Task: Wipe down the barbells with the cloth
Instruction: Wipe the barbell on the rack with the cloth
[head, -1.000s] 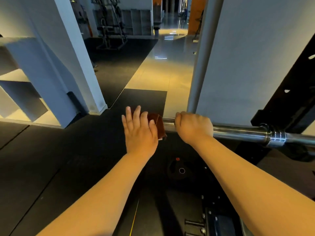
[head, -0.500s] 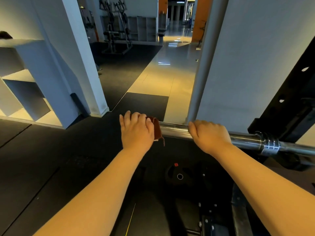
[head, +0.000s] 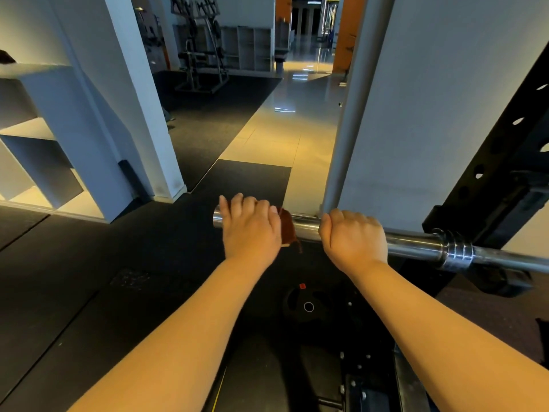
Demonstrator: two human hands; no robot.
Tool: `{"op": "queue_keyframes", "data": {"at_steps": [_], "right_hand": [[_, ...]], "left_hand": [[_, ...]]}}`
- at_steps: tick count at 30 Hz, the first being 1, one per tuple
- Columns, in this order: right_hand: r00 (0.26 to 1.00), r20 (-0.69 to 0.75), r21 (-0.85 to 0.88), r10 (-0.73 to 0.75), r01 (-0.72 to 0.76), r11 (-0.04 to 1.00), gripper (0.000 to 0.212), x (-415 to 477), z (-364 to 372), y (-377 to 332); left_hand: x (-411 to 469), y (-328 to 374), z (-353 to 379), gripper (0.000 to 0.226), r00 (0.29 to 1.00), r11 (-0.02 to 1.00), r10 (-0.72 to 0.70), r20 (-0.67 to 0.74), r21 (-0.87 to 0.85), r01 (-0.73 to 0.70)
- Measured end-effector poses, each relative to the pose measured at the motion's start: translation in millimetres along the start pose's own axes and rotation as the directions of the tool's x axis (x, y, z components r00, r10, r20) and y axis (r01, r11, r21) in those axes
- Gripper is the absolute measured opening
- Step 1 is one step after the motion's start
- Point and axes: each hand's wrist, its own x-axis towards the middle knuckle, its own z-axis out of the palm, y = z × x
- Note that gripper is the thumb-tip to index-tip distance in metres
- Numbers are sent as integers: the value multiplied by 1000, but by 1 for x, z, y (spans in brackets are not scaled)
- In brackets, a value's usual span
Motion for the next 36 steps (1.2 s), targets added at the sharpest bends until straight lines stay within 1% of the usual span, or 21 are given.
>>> {"op": "queue_keyframes", "data": {"at_steps": [3, 6, 7, 8, 10, 12, 14, 15, 18, 20, 21, 22, 23, 25, 26, 28, 29, 32, 33, 36], "right_hand": [[998, -65, 0, -4, 4, 1000, 46, -6, 5, -1], [996, -94, -19, -9, 7, 1000, 46, -11, 8, -1], [996, -87, -27, -11, 8, 1000, 47, -12, 8, 0], [996, -85, -34, -13, 10, 999, 48, -13, 9, 0], [997, -78, -33, -9, 6, 999, 49, -14, 9, 0], [998, -63, -22, 2, -4, 1000, 47, -12, 7, -1], [999, -53, -9, 3, -4, 1000, 42, -9, 6, -1], [999, -51, -9, -2, 1, 1000, 41, -8, 5, -1], [998, -65, -6, -25, 24, 1000, 40, -7, 6, 0], [998, -62, -2, -25, 25, 1000, 42, -7, 6, 2], [998, -52, 0, -27, 27, 1000, 44, -6, 6, 3], [999, -34, 2, -34, 34, 999, 46, -6, 4, 4], [999, -10, 8, -41, 41, 999, 48, -5, 2, 4], [997, 71, 51, -31, 27, 998, 48, 1, -5, 4], [992, 125, 92, -28, 17, 996, 48, 6, -9, 4], [964, 265, 174, -16, -32, 984, 48, 16, -18, 7], [949, 316, 192, -10, -53, 980, 49, 20, -21, 10], [942, 333, 151, 48, -103, 983, 51, 23, -23, 30], [936, 345, 120, 64, -112, 986, 53, 22, -22, 36], [918, 392, 74, 53, -89, 993, 53, 23, -15, 40]], "left_hand": [[-18, 16, 8, 49, 989, 987, 142, -49, -65, -145], [-21, -8, 12, 51, 969, 966, 243, -54, -73, -247], [-21, -19, 13, 52, 968, 967, 241, -66, -73, -245], [-20, -29, 14, 53, 974, 974, 210, -84, -75, -216], [-18, -36, 14, 57, 990, 990, 94, -105, -97, -104], [-15, -22, 14, 59, 994, 993, -3, -109, -119, -10], [-15, 3, 13, 59, 995, 992, -9, -102, -127, -4], [-16, 15, 13, 58, 996, 992, 25, -86, -124, -35], [-25, 35, 14, 58, 979, 974, 199, -51, -99, -203], [-25, 23, 12, 55, 954, 950, 299, -34, -89, -301], [-22, 9, 12, 53, 947, 942, 320, -36, -90, -322], [-20, -8, 11, 51, 951, 946, 306, -47, -100, -309], [-16, -25, 9, 49, 966, 960, 248, -67, -115, -254], [-10, -49, 5, 48, 992, 985, 77, -99, -148, -91], [-9, -50, 5, 48, 995, 987, 9, -96, -157, -24], [-10, -32, 8, 49, 995, 989, -53, -82, -143, 41], [-11, -20, 10, 50, 996, 990, -48, -79, -133, 37], [-16, 8, 13, 51, 994, 989, 69, -82, -123, -79], [-17, 7, 13, 50, 990, 985, 117, -73, -119, -125], [-12, -18, 10, 47, 969, 966, 241, -59, -81, -246]]}}
